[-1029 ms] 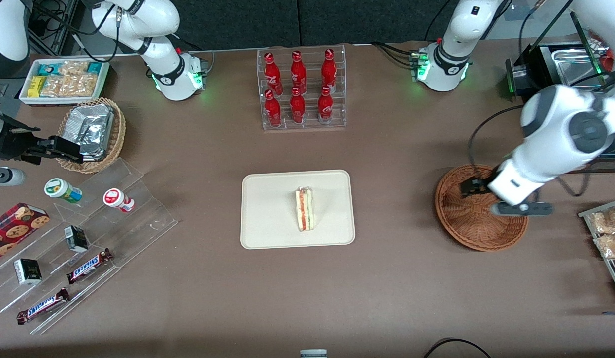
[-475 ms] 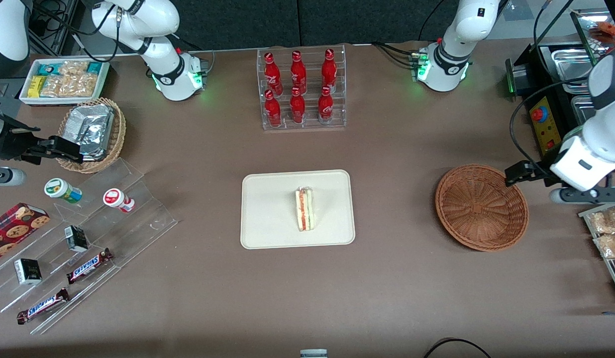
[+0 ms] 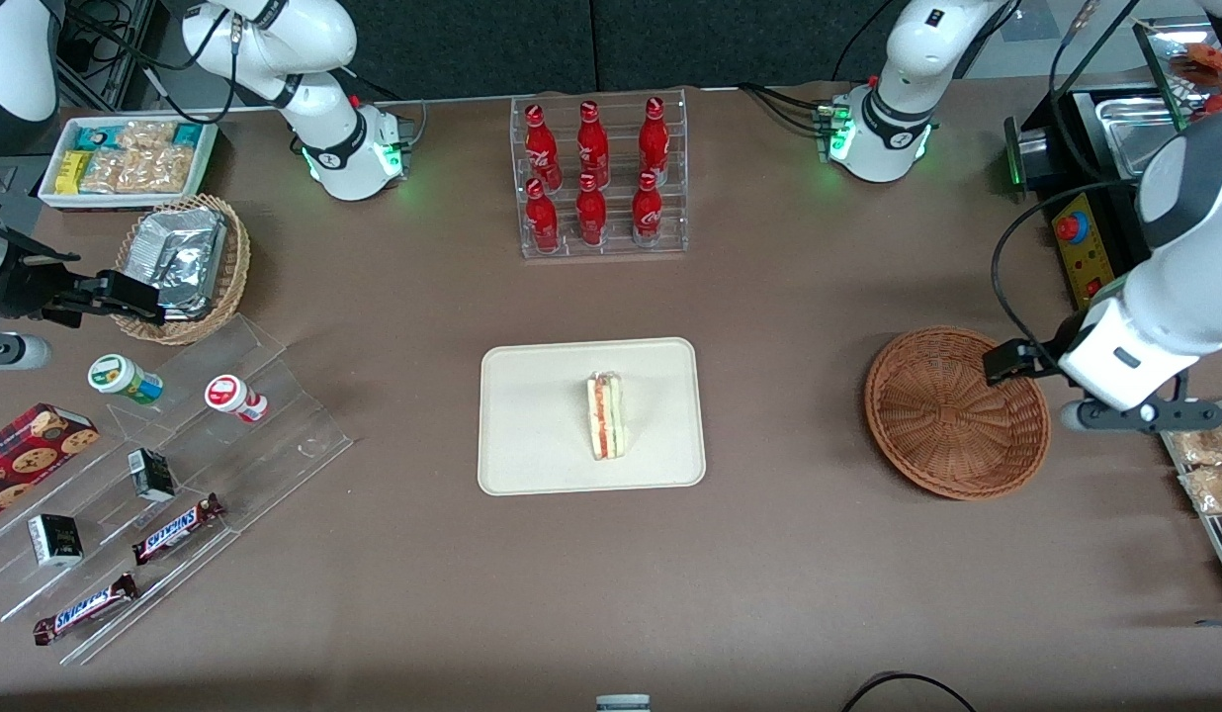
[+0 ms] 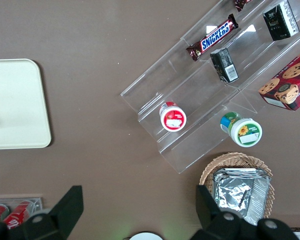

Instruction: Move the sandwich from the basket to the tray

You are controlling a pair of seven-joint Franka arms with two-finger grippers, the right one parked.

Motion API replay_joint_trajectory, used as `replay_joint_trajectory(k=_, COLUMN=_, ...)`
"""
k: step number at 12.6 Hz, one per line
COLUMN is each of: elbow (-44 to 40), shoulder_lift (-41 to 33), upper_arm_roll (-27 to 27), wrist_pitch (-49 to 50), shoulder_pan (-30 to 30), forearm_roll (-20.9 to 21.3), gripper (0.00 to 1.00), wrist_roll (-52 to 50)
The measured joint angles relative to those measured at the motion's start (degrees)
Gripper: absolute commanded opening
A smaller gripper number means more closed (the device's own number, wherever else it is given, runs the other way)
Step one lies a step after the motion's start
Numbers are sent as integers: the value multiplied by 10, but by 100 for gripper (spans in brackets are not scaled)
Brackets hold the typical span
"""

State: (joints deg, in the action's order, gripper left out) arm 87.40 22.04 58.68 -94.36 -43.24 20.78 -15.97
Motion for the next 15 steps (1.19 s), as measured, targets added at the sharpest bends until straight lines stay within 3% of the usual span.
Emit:
replay_joint_trajectory(k=3, elbow=-52, shoulder_lift=-16, upper_arm_roll=-169, wrist_pitch=11, shoulder_pan=135, forearm_roll=-52, gripper=100, wrist_roll=18)
replay_joint_trajectory(k=7, elbow=-50, shoulder_lift=-91, upper_arm_roll=-449, wrist_pitch=13, shoulder_pan=324, forearm_roll=-174, gripper=100, wrist_roll=104)
replay_joint_trajectory(k=9, elbow=-13, shoulder_lift=-136, upper_arm_roll=-481, wrist_pitch=9, shoulder_pan=349, forearm_roll=-185, gripper=100, wrist_roll=111)
replay_joint_trajectory(k=12, elbow=93, shoulder_lift=-217, upper_arm_roll=-484, wrist_pitch=-32, shoulder_pan=369, forearm_roll=-187, gripper=100, wrist_roll=111)
replay_joint_trajectory(k=15, elbow=109, shoulder_lift=-247, upper_arm_roll=-498, wrist_pitch=-34, shoulder_pan=390, forearm_roll=-188, gripper=100, wrist_roll=111)
